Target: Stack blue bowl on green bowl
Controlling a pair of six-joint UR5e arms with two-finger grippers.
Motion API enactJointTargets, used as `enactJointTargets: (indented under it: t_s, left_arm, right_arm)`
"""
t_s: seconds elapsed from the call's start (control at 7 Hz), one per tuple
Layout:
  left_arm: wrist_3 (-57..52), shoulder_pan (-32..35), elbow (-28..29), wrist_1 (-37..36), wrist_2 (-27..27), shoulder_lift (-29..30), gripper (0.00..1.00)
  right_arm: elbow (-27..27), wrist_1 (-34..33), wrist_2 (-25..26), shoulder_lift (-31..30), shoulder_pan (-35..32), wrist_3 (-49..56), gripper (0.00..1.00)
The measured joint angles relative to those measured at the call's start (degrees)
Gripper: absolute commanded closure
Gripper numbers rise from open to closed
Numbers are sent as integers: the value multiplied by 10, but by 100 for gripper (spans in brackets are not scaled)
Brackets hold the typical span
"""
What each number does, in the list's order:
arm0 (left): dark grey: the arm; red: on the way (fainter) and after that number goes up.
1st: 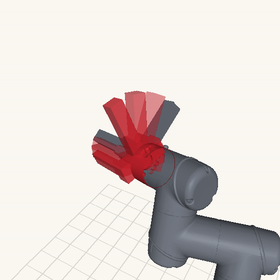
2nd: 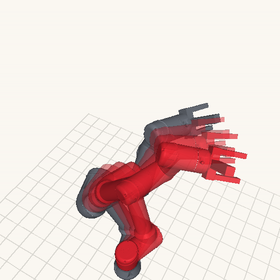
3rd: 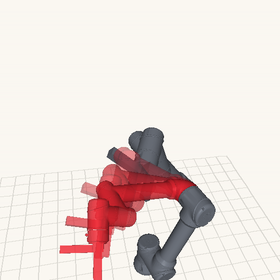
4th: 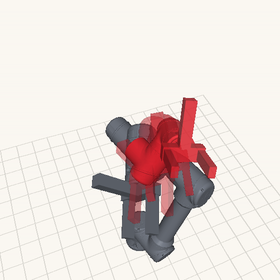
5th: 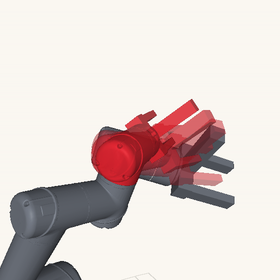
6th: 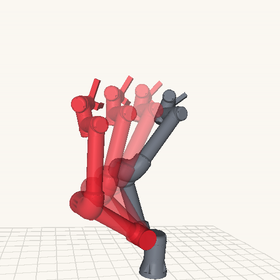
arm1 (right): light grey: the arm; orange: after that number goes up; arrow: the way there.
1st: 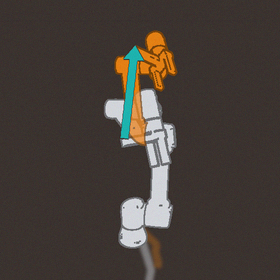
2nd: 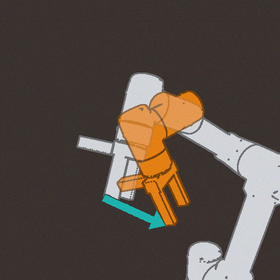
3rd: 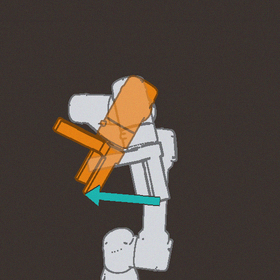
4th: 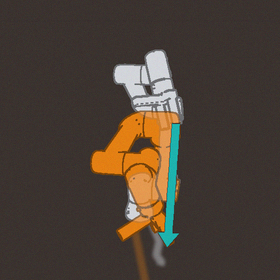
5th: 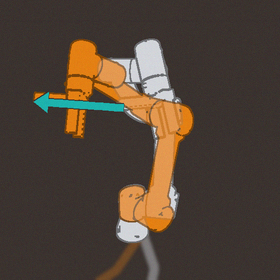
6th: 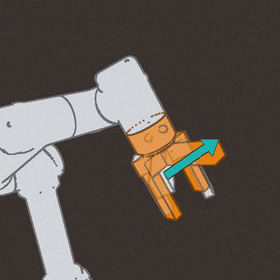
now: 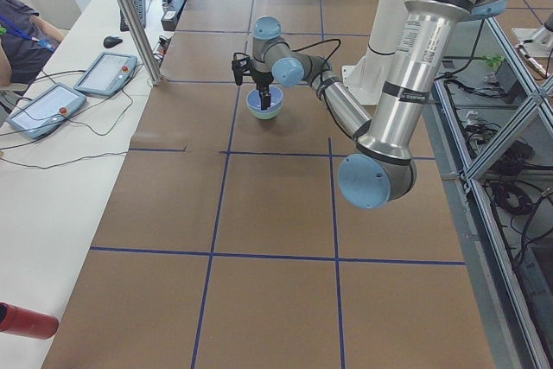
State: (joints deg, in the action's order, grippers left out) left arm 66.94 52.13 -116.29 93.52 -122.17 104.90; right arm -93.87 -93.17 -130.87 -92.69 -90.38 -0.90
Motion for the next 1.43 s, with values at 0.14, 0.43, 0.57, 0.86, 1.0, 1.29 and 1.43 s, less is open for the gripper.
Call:
enactJointTargets:
  t_s: [0.14,0.43,0.57,0.86,1.0,1.29,1.43]
  left_arm:
    - [-125,68,-2,-1,-22,-47,0]
    - [-417,200,17,-17,-43,-147,0]
    - [-565,269,46,-39,-45,-173,0]
    - [-779,391,119,-65,-46,-193,0]
    - [-817,420,148,-68,-47,-202,0]
    - [-828,436,168,-69,-79,-221,0]
    - [-817,436,171,-66,-105,-228,0]
  right_arm:
    - [0,0,0,0,0,0,0]
    - [0,0,0,0,0,-1,0]
    - [0,0,0,0,0,0,0]
    - [0,0,0,0,0,0,0]
    - [0,0,0,0,0,0,0]
    - [0,0,0,0,0,0,0]
    - [0,0,0,0,0,0,0]
